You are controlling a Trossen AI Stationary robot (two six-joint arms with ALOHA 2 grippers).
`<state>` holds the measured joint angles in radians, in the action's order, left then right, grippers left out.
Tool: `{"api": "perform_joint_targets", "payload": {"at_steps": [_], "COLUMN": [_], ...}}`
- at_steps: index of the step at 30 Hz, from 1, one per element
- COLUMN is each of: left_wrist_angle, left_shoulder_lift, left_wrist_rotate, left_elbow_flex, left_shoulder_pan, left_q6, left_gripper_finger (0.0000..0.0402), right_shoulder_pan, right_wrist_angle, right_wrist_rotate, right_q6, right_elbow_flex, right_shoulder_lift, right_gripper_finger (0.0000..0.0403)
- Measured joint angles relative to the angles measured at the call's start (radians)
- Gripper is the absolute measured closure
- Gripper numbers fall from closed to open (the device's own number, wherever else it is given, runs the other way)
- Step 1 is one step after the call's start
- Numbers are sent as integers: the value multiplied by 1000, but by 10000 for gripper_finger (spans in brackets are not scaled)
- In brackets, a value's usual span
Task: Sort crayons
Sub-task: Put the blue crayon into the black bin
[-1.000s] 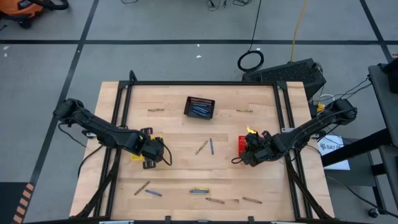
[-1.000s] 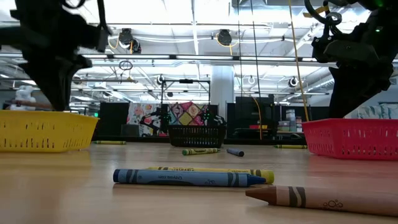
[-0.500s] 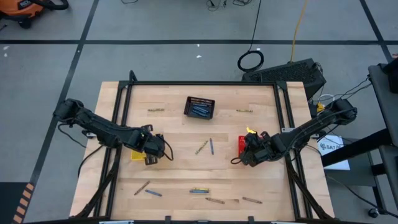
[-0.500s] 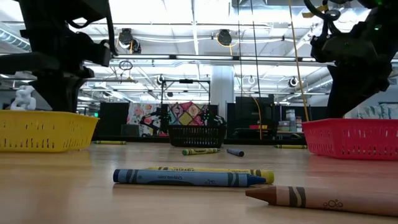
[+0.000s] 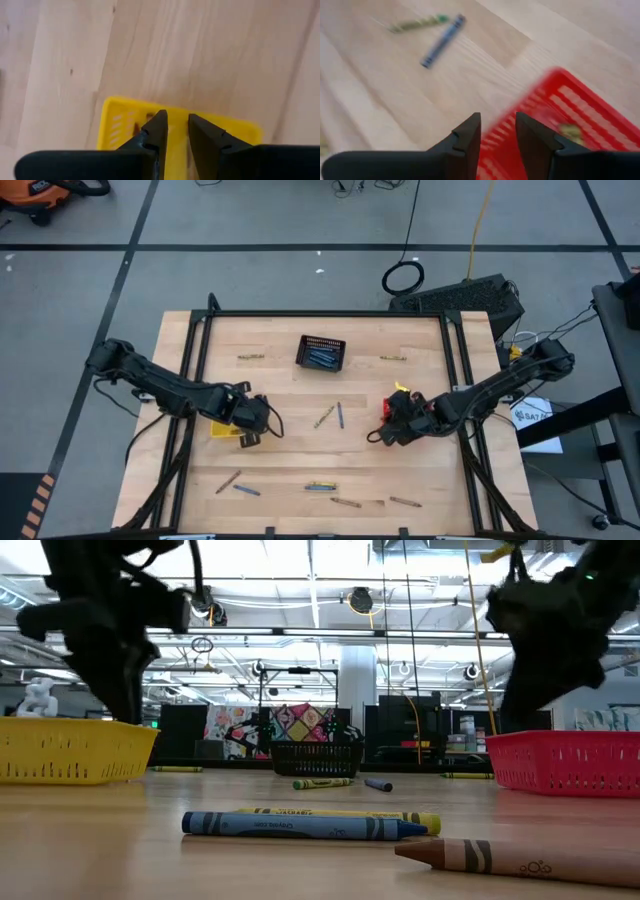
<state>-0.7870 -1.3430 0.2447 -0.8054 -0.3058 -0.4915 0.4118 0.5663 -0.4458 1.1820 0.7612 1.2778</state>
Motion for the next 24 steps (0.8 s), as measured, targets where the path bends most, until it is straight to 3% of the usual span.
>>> {"api": "perform_joint_targets", "payload": {"at_steps": [15,24], "left_wrist_angle": [24,23], "left_shoulder_lift": [0,0], "left_wrist_rotate": [-5,-8], "left_elbow_flex": [-97,-97], "left_shoulder_pan": [-12,-44], "left_q6": [1,1], "left_gripper_finger": [320,320], "right_shoulder_pan": [-106,-164], "right_wrist_angle": [-516,-674], "right_wrist_rotate": [1,4], "right_q6": [-230,-208], "right_elbow_flex": [0,0], "right_shoulder_lift": [72,178], "right_gripper_finger": [293,273]}}
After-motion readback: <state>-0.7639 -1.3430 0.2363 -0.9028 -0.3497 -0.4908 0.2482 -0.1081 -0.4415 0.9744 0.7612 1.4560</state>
